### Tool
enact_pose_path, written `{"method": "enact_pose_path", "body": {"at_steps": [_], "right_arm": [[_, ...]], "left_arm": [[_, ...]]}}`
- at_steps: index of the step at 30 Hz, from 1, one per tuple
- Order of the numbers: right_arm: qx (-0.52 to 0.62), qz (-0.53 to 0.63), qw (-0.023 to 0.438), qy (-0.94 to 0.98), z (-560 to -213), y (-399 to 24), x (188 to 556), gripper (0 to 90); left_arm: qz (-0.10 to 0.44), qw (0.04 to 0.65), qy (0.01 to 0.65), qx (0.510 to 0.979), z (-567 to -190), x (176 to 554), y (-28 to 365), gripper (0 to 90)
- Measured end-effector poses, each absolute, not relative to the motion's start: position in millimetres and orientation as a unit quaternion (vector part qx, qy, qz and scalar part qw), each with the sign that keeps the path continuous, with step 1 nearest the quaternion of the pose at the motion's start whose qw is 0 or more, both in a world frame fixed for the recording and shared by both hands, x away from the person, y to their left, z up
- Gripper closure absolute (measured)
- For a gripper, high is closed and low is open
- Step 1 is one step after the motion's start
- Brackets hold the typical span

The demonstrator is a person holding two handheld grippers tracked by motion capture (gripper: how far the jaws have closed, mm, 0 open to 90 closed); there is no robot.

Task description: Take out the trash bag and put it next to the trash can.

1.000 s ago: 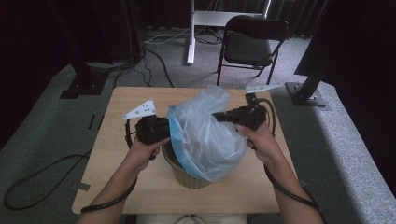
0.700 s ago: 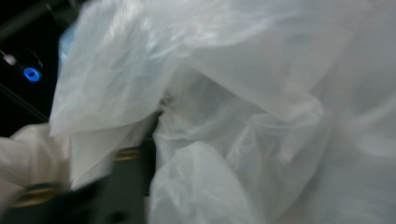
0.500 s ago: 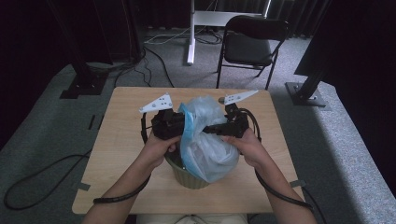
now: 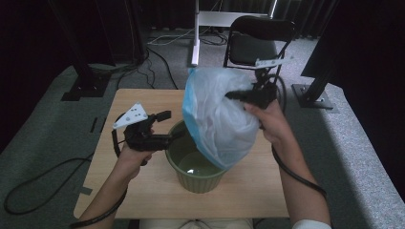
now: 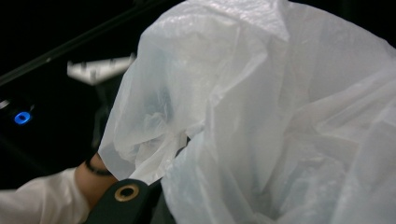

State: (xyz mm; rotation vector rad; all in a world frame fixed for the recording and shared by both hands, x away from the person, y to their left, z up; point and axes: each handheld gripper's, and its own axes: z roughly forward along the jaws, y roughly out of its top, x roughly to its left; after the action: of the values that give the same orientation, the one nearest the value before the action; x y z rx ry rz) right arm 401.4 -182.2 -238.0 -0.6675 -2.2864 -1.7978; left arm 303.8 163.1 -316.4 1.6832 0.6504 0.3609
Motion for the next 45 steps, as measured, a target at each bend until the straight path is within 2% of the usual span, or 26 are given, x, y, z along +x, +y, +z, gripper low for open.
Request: {"method": "enact_pose_path", "body": {"at_steps": [4,5,8,13,17,21,22,29,32,33,36,40,41,42,43,45], "right_arm": [[-0.237,-0.607,0.052,-0.757,-211.9,-194.5,411.4,88.6],[-0.246,-0.61,0.041,-0.752,-201.9,-200.2,416.9,88.6],[-0.272,-0.606,0.009,-0.747,-186.0,-211.3,428.9,88.6],[-0.33,-0.58,-0.032,-0.744,-186.4,-226.5,456.2,88.6],[-0.377,-0.559,-0.035,-0.738,-216.9,-237.0,482.9,88.6],[-0.414,-0.548,-0.028,-0.726,-264.5,-246.2,503.7,88.6],[-0.414,-0.548,-0.028,-0.726,-264.5,-246.2,503.7,88.6],[-0.49,-0.498,-0.016,-0.715,-362.6,-250.6,524.9,88.5],[-0.507,-0.486,-0.011,-0.712,-391.6,-249.2,526.8,88.5],[-0.507,-0.486,-0.011,-0.712,-391.6,-249.2,526.8,88.5],[-0.529,-0.468,-0.002,-0.708,-421.7,-247.8,529.6,88.4],[-0.539,-0.452,0.004,-0.711,-434.6,-245.3,530.7,88.0],[-0.542,-0.449,-0.002,-0.71,-434.9,-245.1,529.9,86.6],[-0.546,-0.447,-0.004,-0.709,-434.8,-245.5,529.3,79.0],[-0.546,-0.454,0.001,-0.705,-435.1,-246.2,529.0,67.2],[-0.551,-0.445,0.011,-0.706,-436.0,-246.7,528.8,58.3]], "left_arm": [[0.173,0.595,0.304,0.723,-327.1,297.0,178.4,16.4],[0.181,0.589,0.315,0.722,-331.3,295.7,182.6,10.5],[0.207,0.579,0.348,0.707,-347.2,291.8,196.8,10.3],[0.255,0.539,0.391,0.701,-378.0,288.0,209.2,10.3],[0.229,0.533,0.415,0.701,-410.2,285.9,217.8,10.3],[0.215,0.518,0.431,0.707,-439.9,279.9,220.6,10.3],[0.215,0.518,0.431,0.707,-439.9,279.9,220.6,10.3],[0.205,0.507,0.461,0.699,-467.9,273.2,229.8,10.3],[0.206,0.507,0.464,0.696,-474.3,270.9,231.7,10.3],[0.206,0.507,0.464,0.696,-474.3,270.9,231.7,10.3],[0.206,0.507,0.473,0.69,-479.4,270.2,233.4,10.3],[0.209,0.501,0.476,0.692,-481.1,270.6,234.4,10.3],[0.211,0.502,0.477,0.69,-481.0,270.5,234.6,10.3],[0.213,0.501,0.477,0.69,-480.8,270.4,235.1,10.3],[0.213,0.501,0.478,0.69,-480.6,270.4,235.3,10.3],[0.214,0.501,0.478,0.689,-481.0,269.8,235.4,10.3]]}}
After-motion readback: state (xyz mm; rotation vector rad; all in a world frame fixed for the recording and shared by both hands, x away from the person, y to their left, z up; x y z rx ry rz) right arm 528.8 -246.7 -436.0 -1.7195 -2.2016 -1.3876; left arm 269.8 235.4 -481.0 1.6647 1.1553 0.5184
